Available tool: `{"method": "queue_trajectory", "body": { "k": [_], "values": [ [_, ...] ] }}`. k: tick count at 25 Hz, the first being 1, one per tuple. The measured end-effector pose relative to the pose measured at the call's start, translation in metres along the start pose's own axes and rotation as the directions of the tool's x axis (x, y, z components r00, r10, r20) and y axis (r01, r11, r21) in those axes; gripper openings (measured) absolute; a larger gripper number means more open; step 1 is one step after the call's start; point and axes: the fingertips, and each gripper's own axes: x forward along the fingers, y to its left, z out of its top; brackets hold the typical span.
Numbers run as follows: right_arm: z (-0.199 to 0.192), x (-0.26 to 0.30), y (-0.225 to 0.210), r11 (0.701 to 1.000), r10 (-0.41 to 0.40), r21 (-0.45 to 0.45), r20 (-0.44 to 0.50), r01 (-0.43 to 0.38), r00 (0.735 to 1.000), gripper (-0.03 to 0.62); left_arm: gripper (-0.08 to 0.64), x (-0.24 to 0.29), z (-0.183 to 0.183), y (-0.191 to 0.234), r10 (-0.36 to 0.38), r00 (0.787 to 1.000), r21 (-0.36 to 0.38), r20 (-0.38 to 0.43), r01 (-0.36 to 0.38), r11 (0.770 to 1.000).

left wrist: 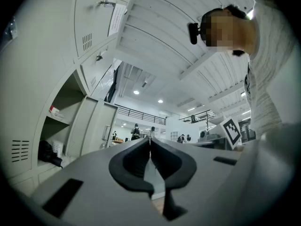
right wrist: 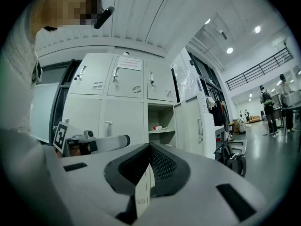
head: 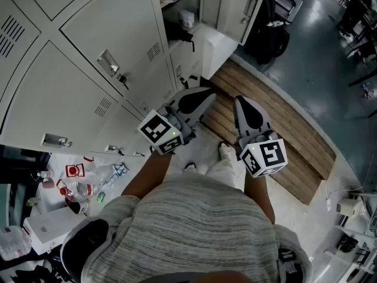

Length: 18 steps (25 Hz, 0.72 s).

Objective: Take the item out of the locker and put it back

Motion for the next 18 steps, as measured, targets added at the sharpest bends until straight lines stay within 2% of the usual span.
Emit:
{"method": "queue_trajectory", "body": {
  "k": [10, 18],
  "values": [
    [0.008, -0.007, 0.032, 1.0, -0.022, -0.005, -0.017, 0.022, 1.0, 0.025, 0.012, -0.023, 0.012, -0.012, 0.005, 1.0, 0.033, -0.019, -0.005, 0.999],
    [0.016, -0.001, 0.052, 1.0, 0.006, -0.011, -0.005, -0.006, 1.0, 0.026, 0.012, -0.035, 0.024, -0.015, -0.005, 1.0, 0.041, -0.008, 0.005, 0.999]
  ]
}}
